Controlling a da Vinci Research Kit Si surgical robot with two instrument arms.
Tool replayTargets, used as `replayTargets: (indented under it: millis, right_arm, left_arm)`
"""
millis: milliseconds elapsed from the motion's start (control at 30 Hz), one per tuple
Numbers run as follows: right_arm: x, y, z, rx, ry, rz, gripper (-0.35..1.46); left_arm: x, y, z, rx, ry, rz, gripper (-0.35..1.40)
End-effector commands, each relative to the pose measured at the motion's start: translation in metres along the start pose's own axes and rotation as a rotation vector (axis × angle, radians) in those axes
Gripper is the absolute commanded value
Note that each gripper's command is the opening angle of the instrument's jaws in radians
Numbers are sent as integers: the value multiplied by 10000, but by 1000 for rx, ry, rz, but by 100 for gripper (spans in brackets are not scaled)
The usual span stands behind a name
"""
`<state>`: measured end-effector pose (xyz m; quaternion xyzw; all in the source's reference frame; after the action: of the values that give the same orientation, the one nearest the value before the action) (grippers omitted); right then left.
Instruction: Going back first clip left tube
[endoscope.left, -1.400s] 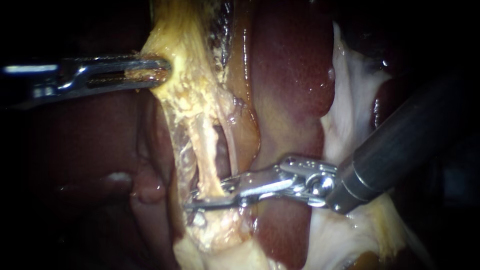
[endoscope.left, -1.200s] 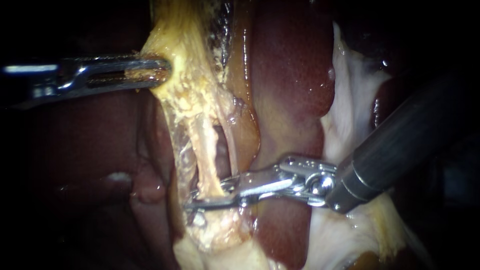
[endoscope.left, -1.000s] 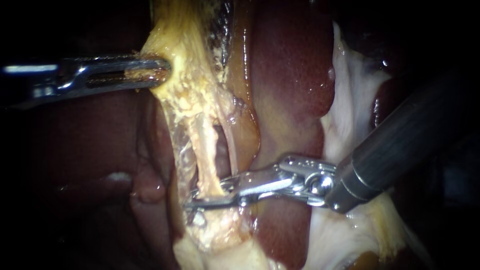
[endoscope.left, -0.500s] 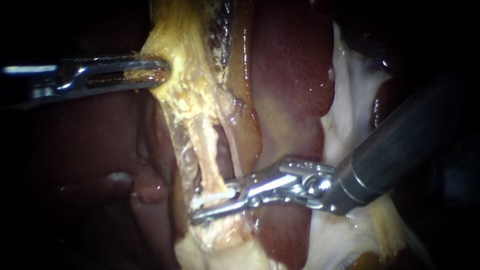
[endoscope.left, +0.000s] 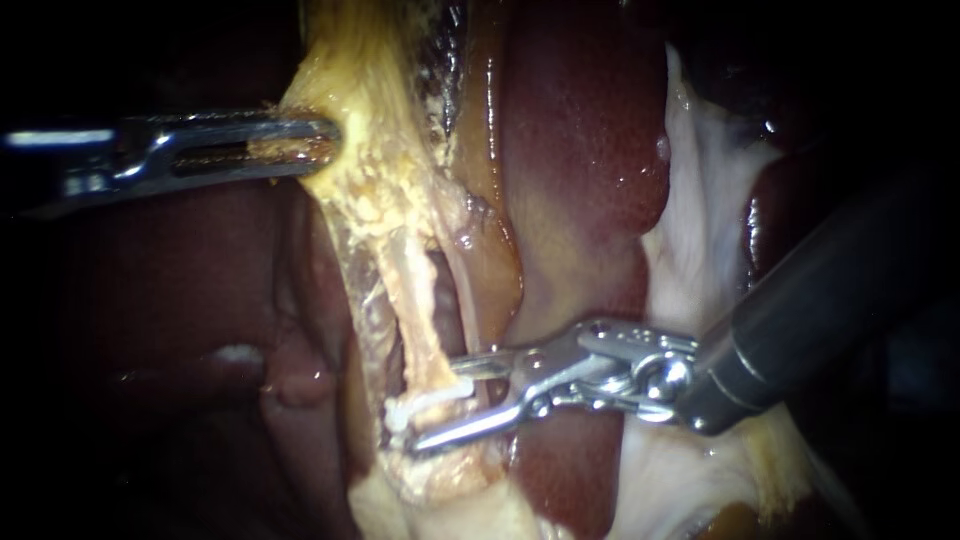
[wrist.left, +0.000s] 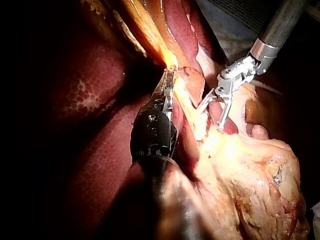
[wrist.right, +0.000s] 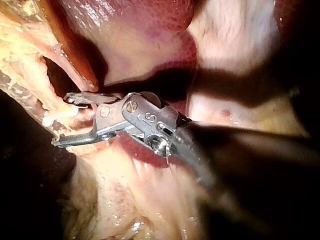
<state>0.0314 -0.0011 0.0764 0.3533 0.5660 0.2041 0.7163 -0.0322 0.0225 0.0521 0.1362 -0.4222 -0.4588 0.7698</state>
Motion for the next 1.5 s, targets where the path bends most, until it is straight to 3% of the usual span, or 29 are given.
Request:
replayTargets:
  millis: [33,233,367,533,767,1000,1233,1367,1500]
  right_arm:
    - [0,2,-5,-13,2,-25,60]
    - [4,6,-36,-48,-1,-151,60]
    - [10,0,-59,-45,-4,-203,60]
    - [30,-11,-92,-46,14,-263,60]
    - [62,-24,-134,-74,29,-305,60]
    - [69,-29,-140,-91,27,-320,60]
    - [69,-30,-139,-92,26,-332,60]
    - [69,-31,-139,-92,25,-338,60]
    - [70,-33,-138,-93,28,-344,60]
  left_arm:
    - [0,0,0,1,0,0,-35]
    - [0,0,0,1,0,0,-35]
    - [0,0,-1,1,0,1,-35]
    - [1,0,-1,1,0,1,-35]
    - [2,0,0,0,-1,1,-35]
    - [7,2,6,-2,-3,4,-35]
    - [26,25,28,-3,-11,15,-35]
    - [40,35,50,-12,9,20,-35]
    - [48,36,71,-9,22,19,-35]
